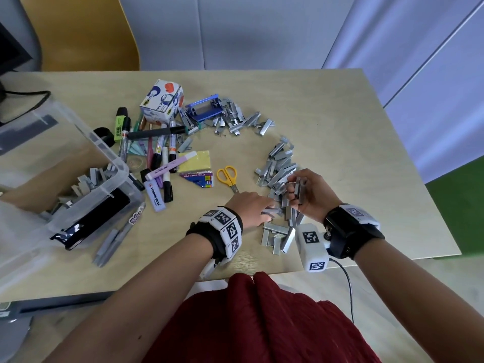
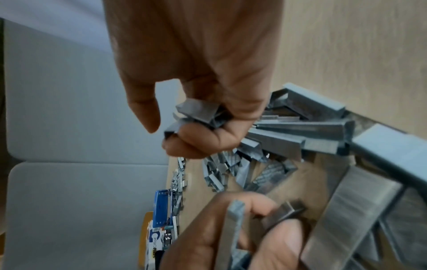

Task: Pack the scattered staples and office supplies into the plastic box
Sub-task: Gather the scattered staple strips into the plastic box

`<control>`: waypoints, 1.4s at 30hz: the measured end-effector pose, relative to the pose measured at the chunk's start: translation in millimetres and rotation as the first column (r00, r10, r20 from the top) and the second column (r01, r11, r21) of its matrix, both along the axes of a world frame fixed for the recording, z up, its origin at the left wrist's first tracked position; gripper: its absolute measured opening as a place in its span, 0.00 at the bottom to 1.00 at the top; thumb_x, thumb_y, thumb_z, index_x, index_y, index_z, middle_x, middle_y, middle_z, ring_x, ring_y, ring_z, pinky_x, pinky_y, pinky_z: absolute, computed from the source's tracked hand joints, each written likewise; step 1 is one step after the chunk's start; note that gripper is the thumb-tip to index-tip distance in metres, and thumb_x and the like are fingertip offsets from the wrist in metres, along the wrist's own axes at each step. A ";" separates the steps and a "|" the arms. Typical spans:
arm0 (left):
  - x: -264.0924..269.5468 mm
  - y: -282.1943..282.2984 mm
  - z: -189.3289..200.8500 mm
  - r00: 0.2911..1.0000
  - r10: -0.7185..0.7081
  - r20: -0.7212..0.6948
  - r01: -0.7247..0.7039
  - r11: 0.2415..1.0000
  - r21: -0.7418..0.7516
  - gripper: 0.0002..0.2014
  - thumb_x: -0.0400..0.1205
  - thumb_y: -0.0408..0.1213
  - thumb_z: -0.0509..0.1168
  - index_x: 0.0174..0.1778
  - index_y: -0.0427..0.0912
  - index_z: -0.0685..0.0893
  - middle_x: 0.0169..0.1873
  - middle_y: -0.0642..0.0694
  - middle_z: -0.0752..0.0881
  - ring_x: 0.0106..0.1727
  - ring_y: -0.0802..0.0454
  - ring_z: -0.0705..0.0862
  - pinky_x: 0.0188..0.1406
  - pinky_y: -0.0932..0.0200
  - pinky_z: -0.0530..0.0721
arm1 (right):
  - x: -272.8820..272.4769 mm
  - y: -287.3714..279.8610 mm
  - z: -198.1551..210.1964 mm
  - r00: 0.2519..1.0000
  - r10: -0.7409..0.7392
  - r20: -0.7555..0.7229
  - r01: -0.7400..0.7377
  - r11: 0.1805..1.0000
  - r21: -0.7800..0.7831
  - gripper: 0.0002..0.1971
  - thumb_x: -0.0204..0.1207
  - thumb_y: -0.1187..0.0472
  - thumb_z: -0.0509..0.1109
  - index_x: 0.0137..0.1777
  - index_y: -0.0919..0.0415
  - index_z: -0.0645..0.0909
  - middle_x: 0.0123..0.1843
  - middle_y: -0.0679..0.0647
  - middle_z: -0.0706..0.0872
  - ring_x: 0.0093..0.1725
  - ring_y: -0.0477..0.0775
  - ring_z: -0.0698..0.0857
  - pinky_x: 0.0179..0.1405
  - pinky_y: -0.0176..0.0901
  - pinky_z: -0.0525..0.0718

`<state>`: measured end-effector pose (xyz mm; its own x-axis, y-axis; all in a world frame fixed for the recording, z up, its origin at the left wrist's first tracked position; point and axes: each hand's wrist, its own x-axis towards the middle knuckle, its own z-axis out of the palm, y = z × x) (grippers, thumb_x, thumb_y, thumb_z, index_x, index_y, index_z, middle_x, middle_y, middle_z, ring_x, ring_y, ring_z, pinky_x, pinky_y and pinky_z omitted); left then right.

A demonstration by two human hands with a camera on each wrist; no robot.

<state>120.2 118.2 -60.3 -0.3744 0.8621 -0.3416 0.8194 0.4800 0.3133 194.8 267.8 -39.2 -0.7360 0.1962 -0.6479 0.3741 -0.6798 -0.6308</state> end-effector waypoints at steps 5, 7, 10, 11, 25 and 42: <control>-3.7 -4.1 1.4 0.987 0.129 0.093 -0.136 0.987 0.080 0.14 0.84 0.45 0.58 0.59 0.43 0.80 0.50 0.44 0.86 0.51 0.44 0.84 0.45 0.57 0.77 | -2.1 -1.2 -4.8 0.989 0.138 0.048 -0.146 0.931 0.335 0.13 0.77 0.69 0.64 0.32 0.60 0.70 0.21 0.51 0.67 0.16 0.46 0.66 0.15 0.32 0.63; -11.8 -10.2 3.1 0.894 0.295 0.338 -0.372 0.908 0.192 0.11 0.84 0.43 0.60 0.51 0.40 0.82 0.40 0.49 0.83 0.38 0.53 0.82 0.36 0.65 0.75 | -5.8 -6.9 -4.5 0.967 0.228 0.114 -0.252 0.797 0.549 0.14 0.75 0.70 0.68 0.30 0.61 0.70 0.21 0.51 0.68 0.17 0.46 0.66 0.16 0.32 0.63; -31.9 -22.8 10.6 0.586 0.467 0.663 -0.742 0.638 0.206 0.15 0.84 0.37 0.60 0.30 0.45 0.70 0.24 0.50 0.67 0.21 0.60 0.68 0.23 0.67 0.66 | -14.1 -24.3 -2.3 0.886 0.382 0.264 -0.412 0.384 0.827 0.13 0.71 0.68 0.72 0.31 0.62 0.70 0.26 0.50 0.70 0.25 0.46 0.69 0.25 0.32 0.66; -38.4 -27.9 12.9 0.441 0.484 0.756 -0.835 0.530 0.148 0.17 0.84 0.35 0.60 0.28 0.44 0.68 0.22 0.49 0.64 0.16 0.61 0.65 0.19 0.65 0.63 | -16.6 -32.0 -2.2 0.835 0.444 0.326 -0.456 0.225 0.861 0.12 0.71 0.67 0.73 0.32 0.61 0.72 0.27 0.49 0.72 0.27 0.45 0.70 0.28 0.33 0.66; -46.7 -75.1 27.0 -0.017 0.412 0.911 -0.980 0.173 -0.097 0.17 0.85 0.36 0.57 0.29 0.44 0.64 0.09 0.55 0.66 0.09 0.60 0.61 0.09 0.72 0.56 | -31.8 -85.8 -14.1 0.430 0.538 0.725 -0.496 -0.530 0.688 0.14 0.81 0.51 0.61 0.53 0.61 0.79 0.51 0.59 0.84 0.51 0.61 0.83 0.43 0.45 0.75; -100.7 -185.5 167.8 0.365 0.542 0.757 -0.926 0.298 0.233 0.16 0.84 0.38 0.59 0.29 0.46 0.67 0.16 0.54 0.68 0.15 0.60 0.63 0.12 0.70 0.60 | -140.0 -135.7 87.6 0.723 0.670 0.168 -0.351 0.147 0.925 0.14 0.72 0.61 0.75 0.29 0.57 0.74 0.27 0.50 0.75 0.17 0.39 0.70 0.18 0.24 0.64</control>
